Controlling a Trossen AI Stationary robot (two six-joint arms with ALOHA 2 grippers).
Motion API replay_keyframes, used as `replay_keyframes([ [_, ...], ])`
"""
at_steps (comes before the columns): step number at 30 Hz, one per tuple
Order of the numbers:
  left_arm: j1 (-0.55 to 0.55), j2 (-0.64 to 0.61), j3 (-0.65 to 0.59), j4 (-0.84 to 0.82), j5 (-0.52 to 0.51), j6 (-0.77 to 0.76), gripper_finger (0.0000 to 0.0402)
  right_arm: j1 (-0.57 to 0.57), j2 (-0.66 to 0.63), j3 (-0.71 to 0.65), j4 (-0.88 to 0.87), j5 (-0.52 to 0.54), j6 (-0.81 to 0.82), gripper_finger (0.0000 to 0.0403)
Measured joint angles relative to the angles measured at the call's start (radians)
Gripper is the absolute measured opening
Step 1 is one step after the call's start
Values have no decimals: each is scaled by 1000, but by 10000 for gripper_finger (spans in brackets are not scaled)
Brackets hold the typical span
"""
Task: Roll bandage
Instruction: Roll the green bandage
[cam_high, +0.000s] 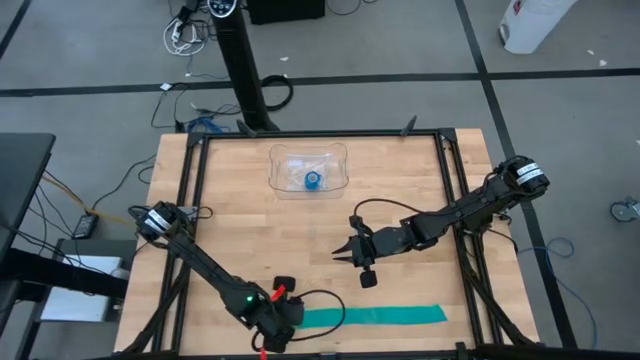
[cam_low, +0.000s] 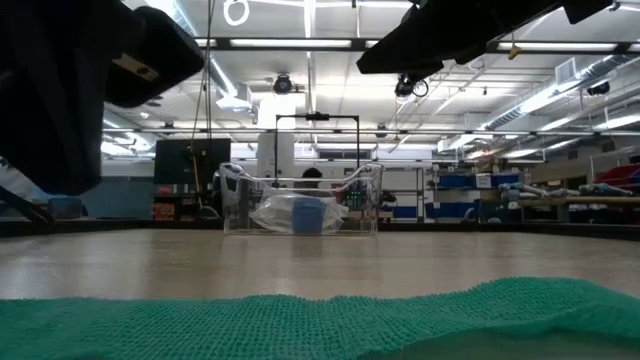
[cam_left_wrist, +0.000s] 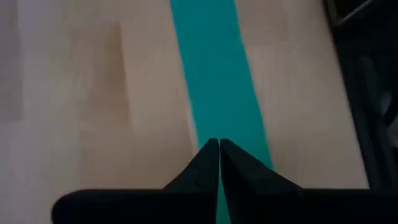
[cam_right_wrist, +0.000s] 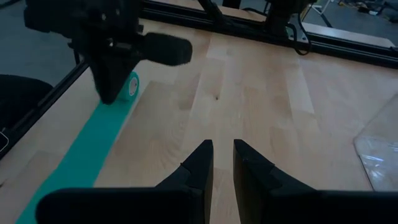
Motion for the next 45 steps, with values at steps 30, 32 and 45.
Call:
replay_keyframes([
  [30, -47, -12, 28, -133, 140, -162, 23, 0, 0, 0, -26, 22, 7, 52],
  [32, -47, -13, 16, -112, 114, -162, 23, 1, 0, 0, -32, 22, 16, 52],
  [45, -3, -12, -110, 171, 5, -148, 23, 38, -52, 0, -120, 29, 48, 52],
])
